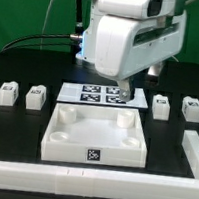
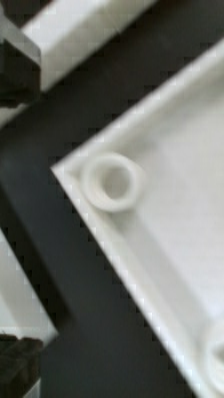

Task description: Assemble one leg

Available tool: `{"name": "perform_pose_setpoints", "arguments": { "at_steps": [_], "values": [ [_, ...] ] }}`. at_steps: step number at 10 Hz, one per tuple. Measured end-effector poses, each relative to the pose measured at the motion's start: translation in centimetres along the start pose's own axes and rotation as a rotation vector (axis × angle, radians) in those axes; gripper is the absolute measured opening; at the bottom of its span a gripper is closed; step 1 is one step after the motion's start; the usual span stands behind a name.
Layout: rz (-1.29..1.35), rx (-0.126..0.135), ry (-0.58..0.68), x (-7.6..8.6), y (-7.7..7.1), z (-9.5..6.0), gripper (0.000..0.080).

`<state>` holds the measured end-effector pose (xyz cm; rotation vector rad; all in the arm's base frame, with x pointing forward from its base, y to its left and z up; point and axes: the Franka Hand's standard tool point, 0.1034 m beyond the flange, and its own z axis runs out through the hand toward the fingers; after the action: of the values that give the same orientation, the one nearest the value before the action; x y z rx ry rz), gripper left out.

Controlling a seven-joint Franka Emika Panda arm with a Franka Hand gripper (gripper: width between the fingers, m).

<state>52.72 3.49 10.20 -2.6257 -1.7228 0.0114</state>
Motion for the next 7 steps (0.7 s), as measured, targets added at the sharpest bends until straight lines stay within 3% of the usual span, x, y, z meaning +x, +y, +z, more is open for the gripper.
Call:
{"name": "perform_pose_setpoints", "arguments": {
  "at_steps": [1,2,7],
  "values": [
    [-0.040,0.029,-0.011,-1.44,-0.66,0.75,0.0650],
    [-0.033,0.037,-0.014,-2.41,-0.50,0.94,0.0650],
    [-0.028,0.037,-0.014,-2.16,-0.54,1.03,0.0650]
  ]
}}
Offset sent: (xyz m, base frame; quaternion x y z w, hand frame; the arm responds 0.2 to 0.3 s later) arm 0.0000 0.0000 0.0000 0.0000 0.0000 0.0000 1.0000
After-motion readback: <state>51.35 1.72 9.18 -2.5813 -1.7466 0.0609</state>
